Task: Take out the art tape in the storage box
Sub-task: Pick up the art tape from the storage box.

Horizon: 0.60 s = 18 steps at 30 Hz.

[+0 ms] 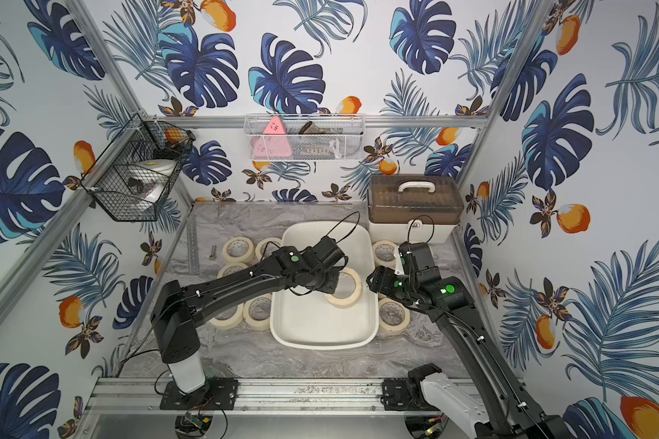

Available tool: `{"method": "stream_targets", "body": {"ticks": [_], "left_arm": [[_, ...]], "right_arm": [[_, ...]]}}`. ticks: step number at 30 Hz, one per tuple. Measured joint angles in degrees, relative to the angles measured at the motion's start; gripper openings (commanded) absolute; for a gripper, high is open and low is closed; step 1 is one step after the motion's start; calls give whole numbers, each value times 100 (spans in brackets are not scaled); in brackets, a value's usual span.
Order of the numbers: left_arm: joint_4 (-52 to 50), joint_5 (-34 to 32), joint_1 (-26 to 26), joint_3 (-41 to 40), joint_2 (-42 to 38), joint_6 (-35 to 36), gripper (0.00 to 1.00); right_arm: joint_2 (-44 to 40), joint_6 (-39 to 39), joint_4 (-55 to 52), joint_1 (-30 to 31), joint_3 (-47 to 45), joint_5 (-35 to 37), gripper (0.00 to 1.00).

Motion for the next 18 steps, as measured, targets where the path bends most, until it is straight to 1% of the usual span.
{"method": "stream_targets", "body": {"ticks": [3, 7, 11, 14, 18], "left_arm": [[-136, 70, -66, 372, 190, -9, 0], [-282, 127, -146, 791, 413, -17, 0], [-372, 212, -210, 1119, 546, -17, 0], [-452, 280, -256, 1333, 636, -15, 0], [-575, 332, -310, 1556, 785, 11, 0]], "right_arm": [[96, 11, -2, 278, 70, 107, 75], [195, 13, -42, 367, 122, 358, 74], [236, 11, -142, 455, 127, 518, 72], [240, 9, -225, 487, 118, 715, 68], [275, -13, -273, 525, 114, 933, 58]]}}
